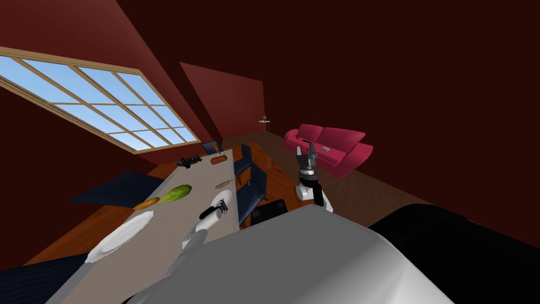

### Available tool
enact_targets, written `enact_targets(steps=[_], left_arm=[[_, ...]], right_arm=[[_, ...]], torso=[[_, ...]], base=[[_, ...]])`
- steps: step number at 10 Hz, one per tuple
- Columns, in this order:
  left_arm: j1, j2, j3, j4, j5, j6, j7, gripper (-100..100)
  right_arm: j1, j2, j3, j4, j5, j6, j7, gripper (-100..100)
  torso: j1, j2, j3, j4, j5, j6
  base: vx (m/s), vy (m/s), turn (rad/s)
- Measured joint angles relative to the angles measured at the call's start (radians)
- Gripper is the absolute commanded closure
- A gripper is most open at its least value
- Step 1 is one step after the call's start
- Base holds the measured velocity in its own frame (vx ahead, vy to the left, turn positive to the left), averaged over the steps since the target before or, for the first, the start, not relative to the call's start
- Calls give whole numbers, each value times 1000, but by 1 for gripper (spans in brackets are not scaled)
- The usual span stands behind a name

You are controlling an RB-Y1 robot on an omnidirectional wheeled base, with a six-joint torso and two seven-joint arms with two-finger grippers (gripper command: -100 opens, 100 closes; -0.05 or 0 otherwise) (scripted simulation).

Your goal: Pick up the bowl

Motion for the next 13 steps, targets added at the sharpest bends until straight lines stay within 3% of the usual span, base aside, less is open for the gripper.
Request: enact_targets(steps=[1,2,6,7,8,10,11,12,13], left_arm=[[-16,-16,1,3,-31,1,5,-100],[-18,-18,1,3,-36,3,6,100],[-18,-18,2,3,-34,2,8,100],[-18,-18,2,3,-34,2,8,0],[-18,-18,2,3,-34,3,8,100],[16,11,5,-16,13,7,2,100],[51,18,21,-64,11,25,10,100],[64,38,15,-55,52,20,3,100],[109,55,27,-97,74,29,4,100]], right_arm=[[0,0,0,0,0,0,0,0],[0,0,0,0,0,0,0,0],[0,0,0,0,0,0,0,0],[0,0,0,0,0,0,0,0],[0,0,0,0,0,0,0,0],[0,0,0,0,0,0,0,0],[0,0,0,0,0,0,0,0],[0,0,0,0,0,0,0,0],[0,0,0,0,0,0,0,0]], torso=[[-3,-1,0,0,0,0],[-3,1,0,0,-1,0],[-3,2,1,0,-1,1],[-3,2,1,0,-1,1],[-3,2,1,0,-1,1],[-5,5,3,1,-2,2],[-6,6,3,1,-3,1],[-7,5,3,1,-3,2],[-8,5,3,2,-4,2]], base=[[18,-6,27],[0,0,0],[-1,-1,3],[0,0,0],[-27,-8,-201],[-39,-27,-194],[-28,-44,-176],[-21,-60,-326],[-26,-59,-278]])
